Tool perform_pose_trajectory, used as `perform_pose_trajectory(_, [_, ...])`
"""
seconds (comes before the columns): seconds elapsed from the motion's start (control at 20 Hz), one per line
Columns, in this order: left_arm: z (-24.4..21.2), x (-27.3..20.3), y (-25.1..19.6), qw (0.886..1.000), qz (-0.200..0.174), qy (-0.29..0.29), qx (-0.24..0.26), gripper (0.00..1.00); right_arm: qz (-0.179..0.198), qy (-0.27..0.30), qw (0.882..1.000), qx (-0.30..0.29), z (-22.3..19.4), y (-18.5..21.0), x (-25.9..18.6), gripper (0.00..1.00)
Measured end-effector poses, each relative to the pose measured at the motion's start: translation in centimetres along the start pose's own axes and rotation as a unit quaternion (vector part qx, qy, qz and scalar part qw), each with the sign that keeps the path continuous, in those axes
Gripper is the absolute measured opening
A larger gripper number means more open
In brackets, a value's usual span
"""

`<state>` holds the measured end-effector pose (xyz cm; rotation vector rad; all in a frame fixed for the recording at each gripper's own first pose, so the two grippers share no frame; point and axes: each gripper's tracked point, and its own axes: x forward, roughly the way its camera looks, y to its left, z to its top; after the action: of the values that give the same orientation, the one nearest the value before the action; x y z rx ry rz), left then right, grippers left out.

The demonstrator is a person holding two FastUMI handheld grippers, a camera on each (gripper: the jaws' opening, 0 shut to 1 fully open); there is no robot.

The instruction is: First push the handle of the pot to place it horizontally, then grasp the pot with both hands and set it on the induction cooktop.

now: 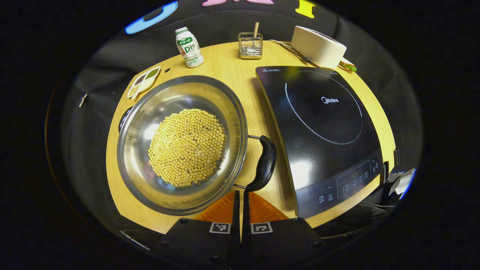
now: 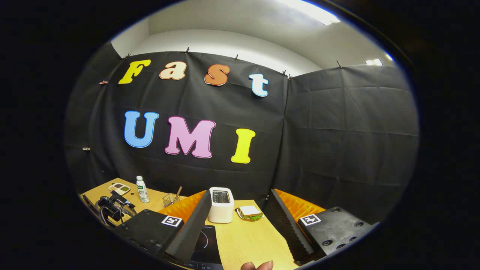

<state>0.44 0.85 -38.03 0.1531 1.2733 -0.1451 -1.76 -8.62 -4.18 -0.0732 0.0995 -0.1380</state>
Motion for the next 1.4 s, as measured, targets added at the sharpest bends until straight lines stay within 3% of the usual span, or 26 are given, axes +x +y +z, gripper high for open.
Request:
perform_pose_trajectory(0.65, [7.8,2.8,-0.5,0.999,0.029,-0.025,-0.018,0.05,-0.002,0.021,1.000,-0.007,-1.5,-0.1,3.1,0.96])
perform_pose_trajectory(1.05, [10.7,3.8,-0.7,0.999,0.027,-0.035,-0.028,0.05,-0.010,0.031,0.999,-0.011,-2.4,-0.1,4.5,0.98])
perform_pose_trajectory(1.25, [9.8,2.3,-2.7,0.997,-0.016,-0.056,-0.047,0.05,-0.006,0.032,0.999,-0.010,-2.4,0.6,4.7,0.98])
perform_pose_trajectory(1.4, [8.6,0.1,-3.3,0.996,-0.032,-0.079,-0.029,0.06,0.006,0.034,0.999,-0.008,-2.5,2.1,4.8,0.98])
